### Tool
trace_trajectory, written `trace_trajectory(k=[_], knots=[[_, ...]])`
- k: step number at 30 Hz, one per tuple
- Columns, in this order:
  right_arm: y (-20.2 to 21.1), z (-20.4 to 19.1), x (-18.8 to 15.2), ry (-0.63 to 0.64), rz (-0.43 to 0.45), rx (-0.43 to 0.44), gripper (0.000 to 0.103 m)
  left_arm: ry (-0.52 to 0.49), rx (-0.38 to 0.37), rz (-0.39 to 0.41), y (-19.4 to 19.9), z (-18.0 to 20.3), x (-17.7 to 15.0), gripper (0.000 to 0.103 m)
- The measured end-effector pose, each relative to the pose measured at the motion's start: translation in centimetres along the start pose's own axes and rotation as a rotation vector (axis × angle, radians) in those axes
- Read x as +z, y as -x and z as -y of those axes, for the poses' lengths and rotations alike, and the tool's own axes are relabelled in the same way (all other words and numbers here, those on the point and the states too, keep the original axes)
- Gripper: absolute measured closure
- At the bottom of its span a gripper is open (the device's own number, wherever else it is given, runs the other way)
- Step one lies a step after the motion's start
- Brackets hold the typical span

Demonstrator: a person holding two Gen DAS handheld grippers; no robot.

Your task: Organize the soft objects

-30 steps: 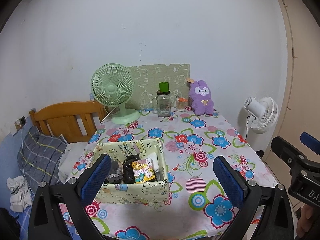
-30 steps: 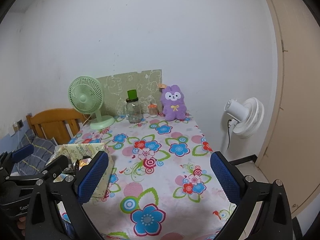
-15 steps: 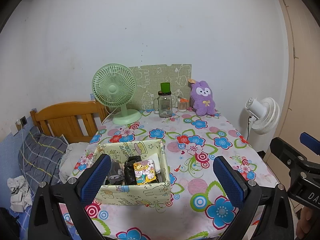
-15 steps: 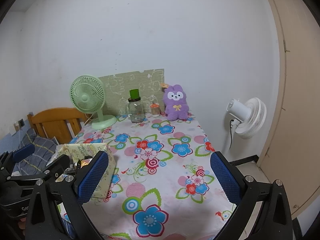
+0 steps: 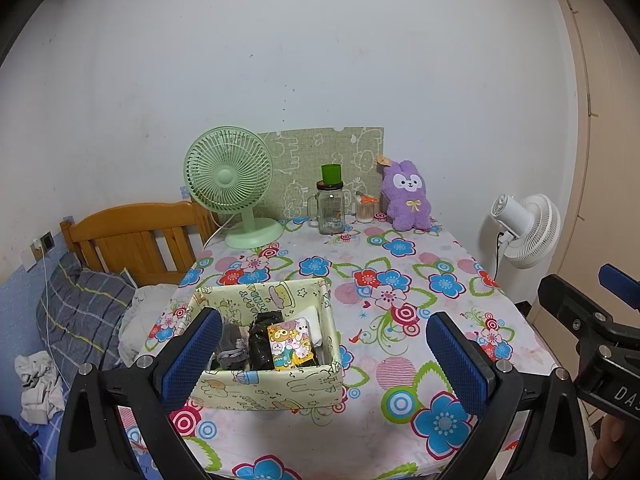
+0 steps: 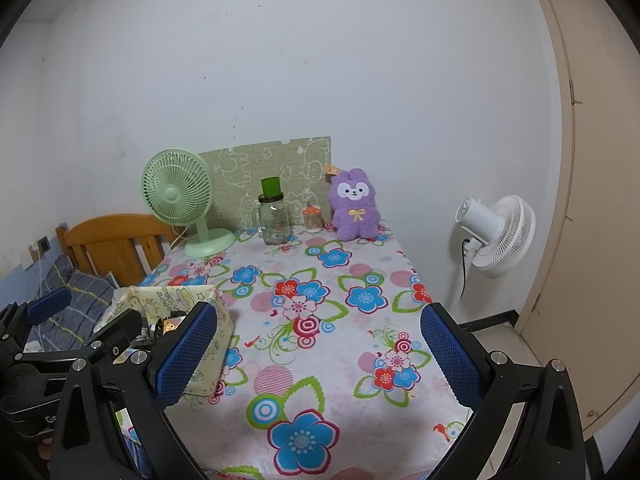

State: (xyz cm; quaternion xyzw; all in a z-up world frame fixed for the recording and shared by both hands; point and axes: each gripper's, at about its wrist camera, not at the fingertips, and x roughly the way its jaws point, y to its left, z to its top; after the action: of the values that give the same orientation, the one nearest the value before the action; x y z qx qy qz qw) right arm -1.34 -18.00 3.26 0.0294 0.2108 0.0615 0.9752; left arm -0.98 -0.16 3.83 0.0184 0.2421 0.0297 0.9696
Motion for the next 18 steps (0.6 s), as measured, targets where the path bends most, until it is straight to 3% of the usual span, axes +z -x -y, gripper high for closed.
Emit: trace_trajectory(k=[18], knots=[[-0.23, -0.18, -0.04, 0.004, 0.000, 0.006, 0.000, 0.007, 0.004, -0.003, -0.12, -0.27, -0.14, 0.000]])
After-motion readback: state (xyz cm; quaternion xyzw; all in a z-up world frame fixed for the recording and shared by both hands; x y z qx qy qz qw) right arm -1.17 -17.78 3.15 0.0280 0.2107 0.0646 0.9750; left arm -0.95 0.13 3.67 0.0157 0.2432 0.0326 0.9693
